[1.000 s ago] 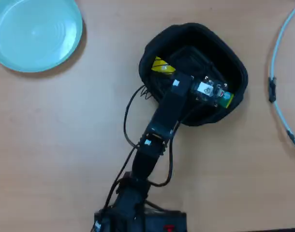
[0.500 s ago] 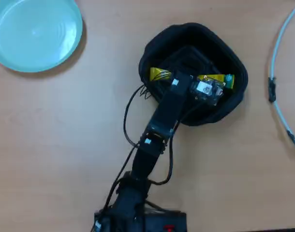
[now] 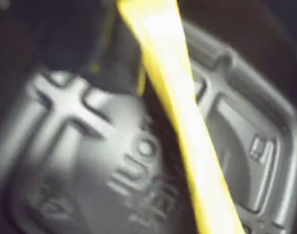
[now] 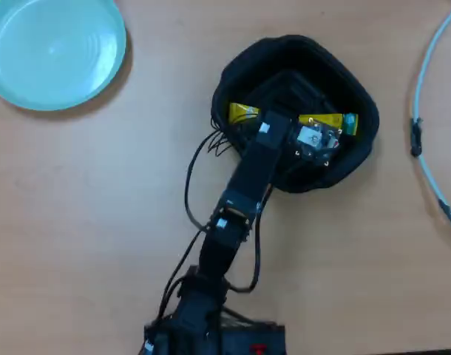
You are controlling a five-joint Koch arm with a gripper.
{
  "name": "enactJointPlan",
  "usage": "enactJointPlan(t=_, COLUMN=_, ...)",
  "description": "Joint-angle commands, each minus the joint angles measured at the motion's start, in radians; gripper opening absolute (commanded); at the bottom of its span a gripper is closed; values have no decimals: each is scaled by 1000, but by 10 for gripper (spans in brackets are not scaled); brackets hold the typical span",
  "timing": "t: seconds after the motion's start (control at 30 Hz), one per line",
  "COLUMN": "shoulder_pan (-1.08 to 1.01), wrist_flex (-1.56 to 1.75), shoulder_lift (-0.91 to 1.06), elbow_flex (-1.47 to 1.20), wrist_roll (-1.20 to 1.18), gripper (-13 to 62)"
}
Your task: Pick up the yellow instant coffee stick, then put it in the black bowl
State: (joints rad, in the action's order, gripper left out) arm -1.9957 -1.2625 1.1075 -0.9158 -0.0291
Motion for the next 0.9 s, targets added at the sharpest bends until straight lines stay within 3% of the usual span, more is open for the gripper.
enactJointPlan(t=0.0, shoulder_pan=20, wrist_flex=-55, shoulder_lift=160, elbow_flex=35, wrist_roll=-5, gripper=371)
enactJointPlan(t=0.3, shoulder_pan=98, wrist_flex=-144, shoulder_lift=422, elbow_flex=-155, wrist_roll=-5, gripper=369)
enactJointPlan(t=0.7, shoulder_pan=172, wrist_flex=181, shoulder_lift=854, elbow_flex=-847, wrist_roll=-114, gripper=369)
enactJointPlan(t=0.87, shoulder_pan=275, wrist_flex=522, shoulder_lift=963, elbow_flex=-1244, wrist_roll=-166, gripper=365)
